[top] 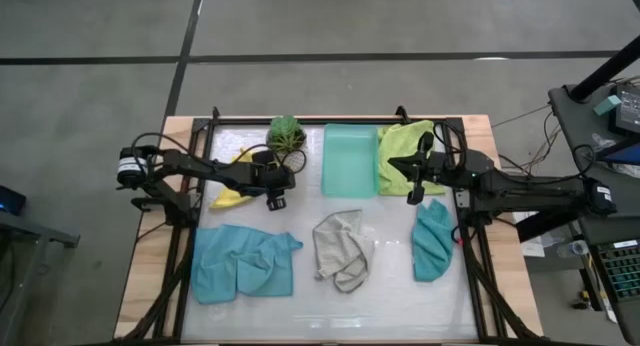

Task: Fold microfiber towels
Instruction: Fold the yellow microfiber cloth

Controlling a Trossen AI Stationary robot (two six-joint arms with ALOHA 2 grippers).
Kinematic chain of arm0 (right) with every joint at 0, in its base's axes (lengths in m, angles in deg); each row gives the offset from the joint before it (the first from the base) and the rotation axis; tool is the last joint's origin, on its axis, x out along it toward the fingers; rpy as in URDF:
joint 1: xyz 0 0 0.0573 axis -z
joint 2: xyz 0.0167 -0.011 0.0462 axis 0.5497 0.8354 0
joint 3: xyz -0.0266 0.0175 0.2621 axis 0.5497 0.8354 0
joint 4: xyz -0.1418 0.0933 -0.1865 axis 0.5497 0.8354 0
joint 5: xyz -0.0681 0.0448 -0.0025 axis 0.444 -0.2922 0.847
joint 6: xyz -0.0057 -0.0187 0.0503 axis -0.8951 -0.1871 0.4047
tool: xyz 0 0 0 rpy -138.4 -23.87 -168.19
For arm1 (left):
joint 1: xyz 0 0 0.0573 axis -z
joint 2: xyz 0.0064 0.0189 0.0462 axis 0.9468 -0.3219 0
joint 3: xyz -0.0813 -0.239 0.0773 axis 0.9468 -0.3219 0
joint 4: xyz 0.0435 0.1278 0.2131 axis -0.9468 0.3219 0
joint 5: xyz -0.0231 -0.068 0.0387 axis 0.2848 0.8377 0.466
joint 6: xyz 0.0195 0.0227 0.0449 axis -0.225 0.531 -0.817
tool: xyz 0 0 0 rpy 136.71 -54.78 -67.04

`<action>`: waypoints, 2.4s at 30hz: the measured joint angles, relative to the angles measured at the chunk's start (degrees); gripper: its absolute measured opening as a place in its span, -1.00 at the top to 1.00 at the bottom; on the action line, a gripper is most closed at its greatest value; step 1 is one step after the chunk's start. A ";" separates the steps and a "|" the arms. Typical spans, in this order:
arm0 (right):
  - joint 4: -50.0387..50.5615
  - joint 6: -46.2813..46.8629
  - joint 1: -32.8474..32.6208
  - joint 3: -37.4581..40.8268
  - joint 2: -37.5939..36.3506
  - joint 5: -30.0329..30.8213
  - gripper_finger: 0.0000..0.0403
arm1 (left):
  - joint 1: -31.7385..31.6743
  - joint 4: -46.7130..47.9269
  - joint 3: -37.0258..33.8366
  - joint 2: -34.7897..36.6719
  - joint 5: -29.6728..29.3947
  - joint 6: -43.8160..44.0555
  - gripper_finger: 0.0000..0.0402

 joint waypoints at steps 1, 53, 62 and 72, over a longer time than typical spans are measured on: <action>0.03 -0.20 0.00 0.00 0.00 0.00 0.96 | 0.00 -0.45 -0.14 0.00 0.03 -0.02 0.23; -5.51 4.14 -0.15 -10.83 25.32 -9.05 0.31 | 11.06 -20.07 1.60 27.00 5.82 -6.72 1.00; -17.34 7.35 -0.73 -14.89 39.30 -9.92 0.21 | 11.06 -26.81 1.56 22.04 5.69 -6.57 1.00; -25.24 11.66 -2.69 -19.11 47.84 -13.55 0.30 | 11.04 -32.33 1.56 16.58 5.17 -6.20 1.00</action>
